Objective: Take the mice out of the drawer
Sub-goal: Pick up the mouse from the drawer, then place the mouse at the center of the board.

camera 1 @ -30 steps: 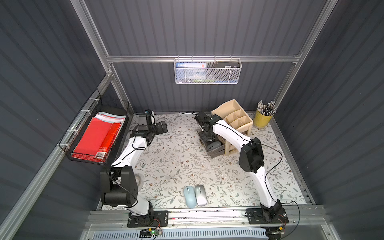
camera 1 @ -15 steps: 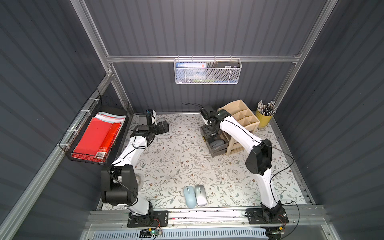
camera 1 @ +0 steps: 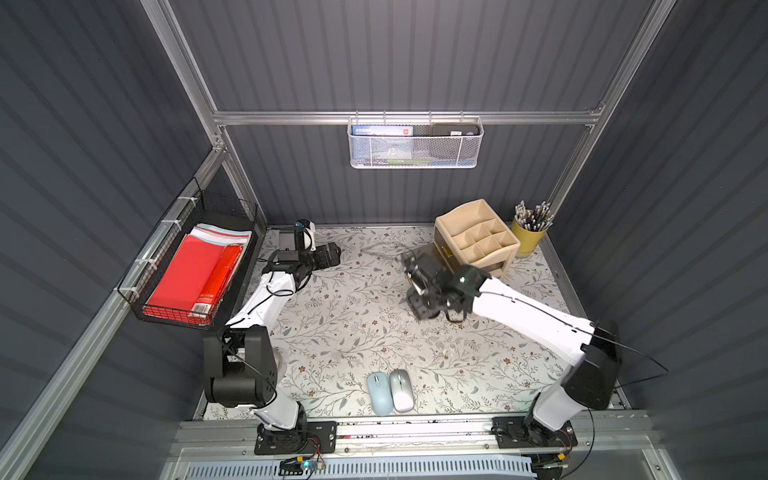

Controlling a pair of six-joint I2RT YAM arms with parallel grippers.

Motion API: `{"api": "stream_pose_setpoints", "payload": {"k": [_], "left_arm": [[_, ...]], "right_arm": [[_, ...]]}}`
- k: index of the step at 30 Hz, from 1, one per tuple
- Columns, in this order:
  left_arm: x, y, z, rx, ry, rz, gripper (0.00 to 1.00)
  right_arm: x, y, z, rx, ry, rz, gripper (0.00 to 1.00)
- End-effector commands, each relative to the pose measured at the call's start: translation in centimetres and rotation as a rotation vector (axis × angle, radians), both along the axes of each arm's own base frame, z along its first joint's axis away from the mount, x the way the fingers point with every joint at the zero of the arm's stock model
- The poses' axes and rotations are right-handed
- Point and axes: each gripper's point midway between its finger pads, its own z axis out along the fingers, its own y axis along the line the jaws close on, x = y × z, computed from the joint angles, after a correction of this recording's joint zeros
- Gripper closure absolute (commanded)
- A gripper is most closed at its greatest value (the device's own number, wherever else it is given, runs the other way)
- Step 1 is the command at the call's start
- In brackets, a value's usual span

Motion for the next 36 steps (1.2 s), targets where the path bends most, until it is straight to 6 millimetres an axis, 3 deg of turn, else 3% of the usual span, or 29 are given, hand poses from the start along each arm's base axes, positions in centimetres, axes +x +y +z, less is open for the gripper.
{"api": "stream_pose_setpoints", "payload": {"k": [1,4,8,13,18,22,27,29,30,32,35,36], "left_arm": [[0.2,-0.6,0.3,-0.006,-0.011,-0.034,0.01],[0.3,-0.5,0.4,-0.004,-0.015,-0.032,0.01],[0.4,-0.7,0.6,-0.013,-0.018,-0.036,0.01],[0.4,-0.8,0.9,-0.025,-0.032,-0.033,0.01],[0.4,-1.2,0.8,-0.038,-0.029,-0.045,0.01],[0.3,-2.0,0.5,-0.050,-0.023,-0.064,0.01],[0.6,-5.4,0.5,-0.085,-0.025,-0.133,0.01],[0.8,-7.6,-0.4,-0.084,0.005,-0.167,0.01],[1.6,-9.0,0.8,-0.081,-0.017,-0.184,0.01],[2.1,-11.6,0.3,-0.062,-0.008,-0.217,0.01],[3.1,-16.1,-0.9,-0.055,0.012,-0.293,0.01],[3.4,-17.3,-1.5,-0.048,0.027,-0.308,0.00]], "right_arm": [[-4.1,0.5,-2.8,0.166,0.115,-0.112,0.54],[-8.0,0.4,-5.5,0.221,0.190,-0.134,0.53],[-10.6,0.1,-8.7,0.264,0.258,-0.203,0.53],[-11.3,-0.7,-10.8,0.312,0.287,-0.331,0.53],[-11.6,-0.2,-10.9,0.369,0.300,-0.358,0.50],[-12.0,0.4,-10.8,0.370,0.315,-0.342,0.29],[-10.9,-0.2,-8.5,0.318,0.227,-0.333,0.03],[-9.8,-0.8,-7.1,0.295,0.156,-0.335,0.01],[-9.4,-1.2,-6.3,0.287,0.128,-0.341,0.01],[-8.1,-1.8,-4.3,0.290,0.052,-0.357,0.01],[-5.0,-3.4,-0.6,0.317,-0.082,-0.406,0.01],[-4.0,-4.1,1.6,0.359,-0.123,-0.414,0.01]]}}
